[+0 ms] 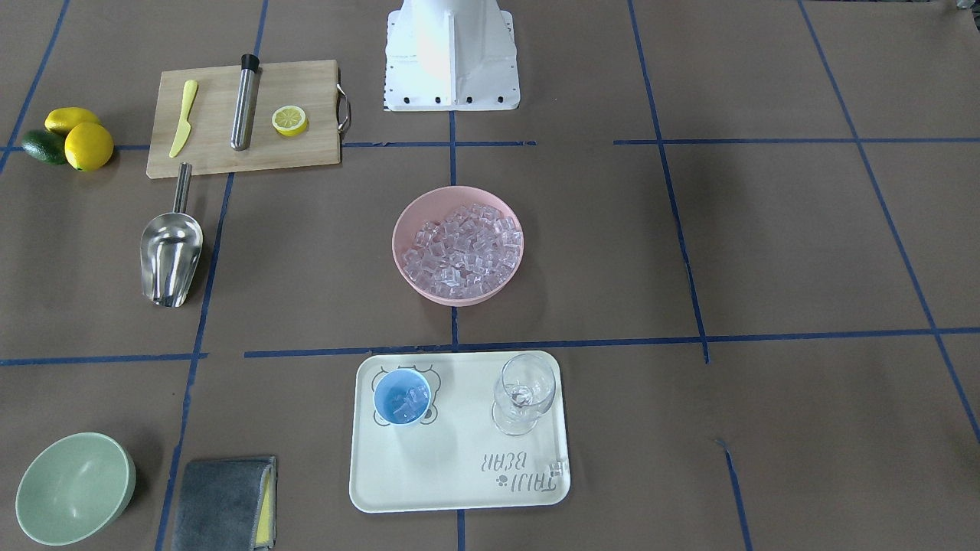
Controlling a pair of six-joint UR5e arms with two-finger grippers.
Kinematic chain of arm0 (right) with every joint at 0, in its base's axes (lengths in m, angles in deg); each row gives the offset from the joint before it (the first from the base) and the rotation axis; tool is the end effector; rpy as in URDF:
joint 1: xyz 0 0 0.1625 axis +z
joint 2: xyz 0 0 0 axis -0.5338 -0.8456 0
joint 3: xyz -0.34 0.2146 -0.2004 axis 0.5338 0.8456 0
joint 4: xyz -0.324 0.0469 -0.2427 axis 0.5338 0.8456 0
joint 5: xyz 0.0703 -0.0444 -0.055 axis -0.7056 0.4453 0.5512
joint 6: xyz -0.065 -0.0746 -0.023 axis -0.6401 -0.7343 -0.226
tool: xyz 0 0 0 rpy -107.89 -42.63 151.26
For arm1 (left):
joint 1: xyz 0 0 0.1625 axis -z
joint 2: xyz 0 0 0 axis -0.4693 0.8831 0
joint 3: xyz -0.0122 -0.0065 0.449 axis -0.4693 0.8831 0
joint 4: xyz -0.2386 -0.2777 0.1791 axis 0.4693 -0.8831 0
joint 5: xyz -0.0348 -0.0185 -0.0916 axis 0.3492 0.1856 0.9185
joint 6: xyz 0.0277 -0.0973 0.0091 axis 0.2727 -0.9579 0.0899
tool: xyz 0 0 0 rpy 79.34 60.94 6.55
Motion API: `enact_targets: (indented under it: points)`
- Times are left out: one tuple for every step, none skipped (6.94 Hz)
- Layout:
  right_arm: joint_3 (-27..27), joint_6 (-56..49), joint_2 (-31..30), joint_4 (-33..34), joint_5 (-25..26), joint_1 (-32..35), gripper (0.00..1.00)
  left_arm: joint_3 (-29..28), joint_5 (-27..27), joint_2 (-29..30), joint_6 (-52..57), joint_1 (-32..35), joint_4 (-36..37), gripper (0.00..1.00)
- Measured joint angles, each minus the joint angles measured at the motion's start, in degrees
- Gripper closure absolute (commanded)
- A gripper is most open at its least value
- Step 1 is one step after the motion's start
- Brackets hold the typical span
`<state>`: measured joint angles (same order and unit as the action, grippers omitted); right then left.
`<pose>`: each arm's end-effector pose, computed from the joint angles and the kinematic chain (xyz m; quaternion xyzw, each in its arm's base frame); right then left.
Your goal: Put ice in cup with scoop
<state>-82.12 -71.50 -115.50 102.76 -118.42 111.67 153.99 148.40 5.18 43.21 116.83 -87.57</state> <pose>-0.0308 -0.5052 0.6272 0.0194 -0.3830 -0.0477 0.9223 -0.0508 -0.5101 0.6362 0.0118 0.3847 0.0464 0.9218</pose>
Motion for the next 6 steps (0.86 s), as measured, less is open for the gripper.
enact_targets:
  points:
    - [0.1,-0.6,0.0,0.2,0.0,0.3,0.00,-0.4,0.1,0.0,-0.1,0.0,-1.1,0.00]
    - [0.2,-0.8,0.0,0.3,0.0,0.6,0.00,-0.2,0.1,-0.2,-0.2,-0.1,-1.8,0.00]
    - [0.5,-0.9,0.0,0.4,-0.1,1.0,0.00,0.2,0.1,-0.3,-0.3,-0.1,-2.0,0.00]
    - [0.5,-0.9,0.0,1.1,-0.4,1.6,0.00,0.4,0.1,-0.3,-0.3,-0.1,-2.1,0.00]
    - [0.5,-1.1,0.0,2.2,-0.7,2.0,0.00,0.4,0.1,-0.3,-0.2,-0.1,-2.0,0.00]
    - [0.5,-1.6,-0.1,2.9,-0.9,2.3,0.00,0.3,0.3,-0.3,-0.2,-0.1,-1.9,0.00]
